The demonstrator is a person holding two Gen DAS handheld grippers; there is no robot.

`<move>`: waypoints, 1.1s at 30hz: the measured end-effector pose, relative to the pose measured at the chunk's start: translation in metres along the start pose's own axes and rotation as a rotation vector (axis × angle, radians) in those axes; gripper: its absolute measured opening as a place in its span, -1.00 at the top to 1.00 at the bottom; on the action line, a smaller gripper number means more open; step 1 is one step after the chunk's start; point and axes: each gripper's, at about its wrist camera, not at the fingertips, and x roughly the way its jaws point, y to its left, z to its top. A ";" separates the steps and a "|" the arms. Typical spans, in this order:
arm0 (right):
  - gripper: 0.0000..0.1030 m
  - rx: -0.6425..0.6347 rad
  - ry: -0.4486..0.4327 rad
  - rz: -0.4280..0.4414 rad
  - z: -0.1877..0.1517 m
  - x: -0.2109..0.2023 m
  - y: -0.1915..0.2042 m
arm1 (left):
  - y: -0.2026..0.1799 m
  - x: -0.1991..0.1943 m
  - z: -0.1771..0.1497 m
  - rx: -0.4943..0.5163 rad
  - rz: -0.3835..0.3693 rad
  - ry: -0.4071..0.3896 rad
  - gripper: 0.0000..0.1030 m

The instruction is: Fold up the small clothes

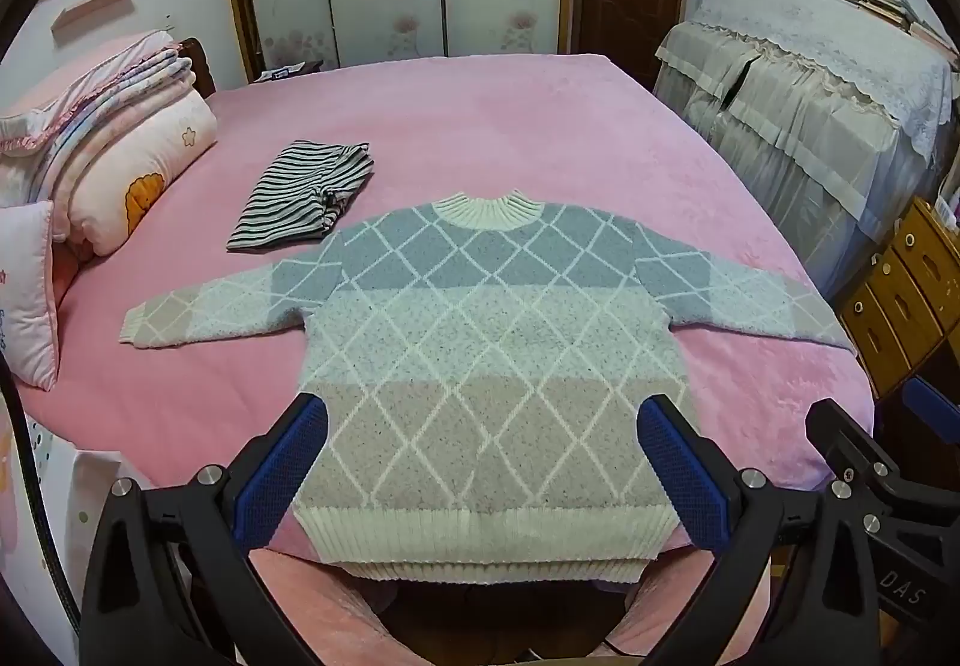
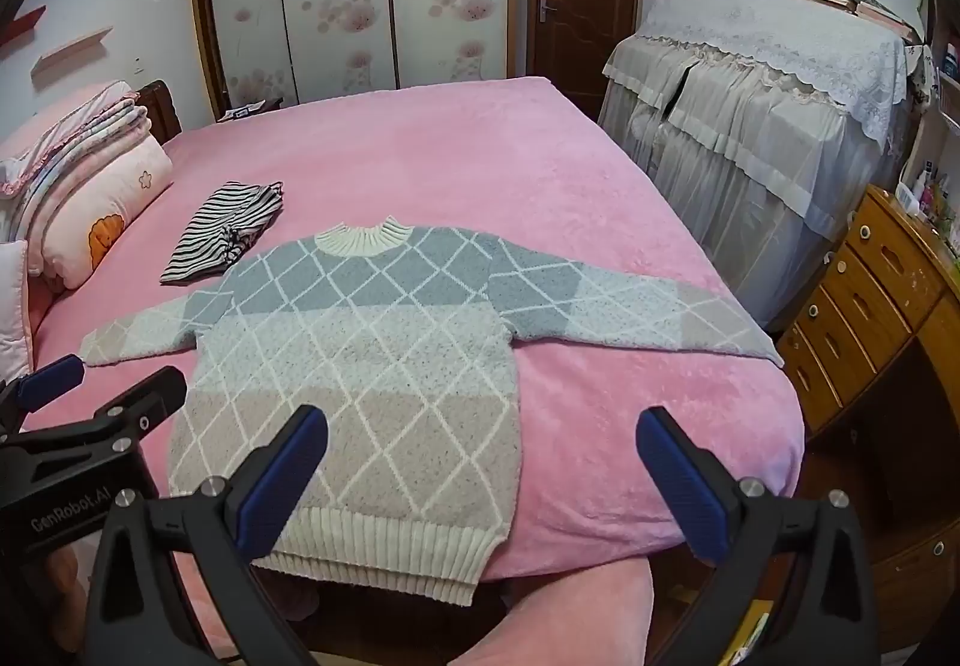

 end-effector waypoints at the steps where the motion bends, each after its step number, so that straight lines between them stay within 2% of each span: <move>1: -1.00 0.001 -0.004 0.001 0.000 0.000 0.000 | 0.000 0.000 0.000 -0.001 0.001 -0.001 -0.99; 11: -1.00 0.003 -0.003 0.002 -0.001 -0.001 -0.005 | 0.001 -0.005 -0.003 -0.015 0.001 -0.021 -0.99; 20: -1.00 0.007 -0.002 0.008 -0.001 0.000 -0.005 | -0.005 0.000 -0.001 -0.006 -0.005 0.011 -0.99; 27: -1.00 0.018 0.000 0.030 -0.001 0.003 -0.011 | -0.008 -0.002 0.001 0.002 0.002 -0.006 -0.99; 33: -1.00 0.019 -0.017 0.016 0.004 0.004 -0.014 | -0.010 -0.003 0.008 0.008 0.005 -0.036 -0.99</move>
